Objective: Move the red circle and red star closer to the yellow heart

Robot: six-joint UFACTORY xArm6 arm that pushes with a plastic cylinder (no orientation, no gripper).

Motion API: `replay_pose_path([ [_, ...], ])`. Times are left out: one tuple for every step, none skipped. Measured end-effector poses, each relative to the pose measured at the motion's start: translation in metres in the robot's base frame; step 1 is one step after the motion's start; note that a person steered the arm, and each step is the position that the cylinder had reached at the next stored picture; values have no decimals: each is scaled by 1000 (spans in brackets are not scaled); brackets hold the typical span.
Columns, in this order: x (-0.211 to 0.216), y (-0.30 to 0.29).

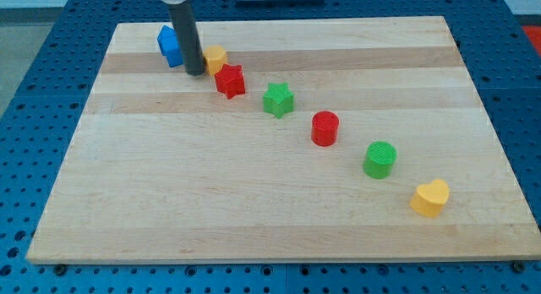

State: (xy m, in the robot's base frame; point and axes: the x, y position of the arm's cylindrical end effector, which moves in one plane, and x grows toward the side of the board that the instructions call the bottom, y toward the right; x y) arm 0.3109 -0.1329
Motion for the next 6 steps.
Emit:
replay_pose_path([
  [-2, 24],
  [-8, 73],
  [-31, 120],
  [-28, 121],
  [-34, 151],
  [-76, 185],
])
